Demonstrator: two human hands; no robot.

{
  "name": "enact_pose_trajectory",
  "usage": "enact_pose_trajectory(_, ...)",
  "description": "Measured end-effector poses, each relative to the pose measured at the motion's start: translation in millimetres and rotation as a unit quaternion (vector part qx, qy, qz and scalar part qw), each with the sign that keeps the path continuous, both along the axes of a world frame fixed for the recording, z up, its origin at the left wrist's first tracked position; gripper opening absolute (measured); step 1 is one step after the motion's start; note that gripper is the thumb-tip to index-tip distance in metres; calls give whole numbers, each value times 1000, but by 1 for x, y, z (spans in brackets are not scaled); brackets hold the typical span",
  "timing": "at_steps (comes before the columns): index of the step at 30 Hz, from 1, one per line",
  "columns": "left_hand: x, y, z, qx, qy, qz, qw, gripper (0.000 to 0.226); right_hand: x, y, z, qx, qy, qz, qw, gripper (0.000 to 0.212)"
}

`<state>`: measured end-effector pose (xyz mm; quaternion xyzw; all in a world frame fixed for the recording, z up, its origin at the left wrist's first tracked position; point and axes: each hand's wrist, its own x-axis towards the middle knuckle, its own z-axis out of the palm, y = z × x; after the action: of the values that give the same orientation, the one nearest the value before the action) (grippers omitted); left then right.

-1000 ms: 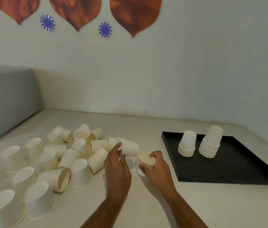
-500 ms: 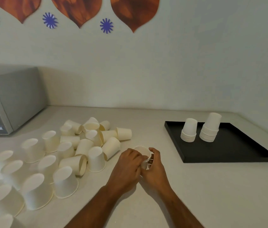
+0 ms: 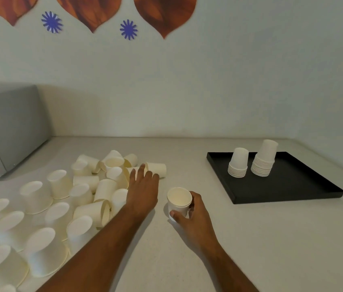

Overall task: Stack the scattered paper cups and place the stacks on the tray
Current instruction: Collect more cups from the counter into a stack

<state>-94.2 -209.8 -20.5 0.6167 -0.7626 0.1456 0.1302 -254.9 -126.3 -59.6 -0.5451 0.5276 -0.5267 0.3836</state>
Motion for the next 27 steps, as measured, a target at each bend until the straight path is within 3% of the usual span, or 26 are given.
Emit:
enact_pose_trajectory(8,-7,0,7,-37,44,-37,998,33,1,4,2,4,21,2,1000,121)
enact_pose_trajectory(13,-12,20,31,-112,255,-78,957,21,3,5,1,-7,78,-3,997,115)
enact_pose_trajectory(17,-12,45,36,-93,368,-105,919,25,7,9,2,12,70,2,997,95)
enact_pose_trajectory(24,-8,92,30,-88,339,-187,918,32,16,22,-9,49,21,-2,999,93)
enact_pose_trajectory(27,-8,97,25,-29,310,-220,924,32,19,28,-6,61,-18,10,998,104)
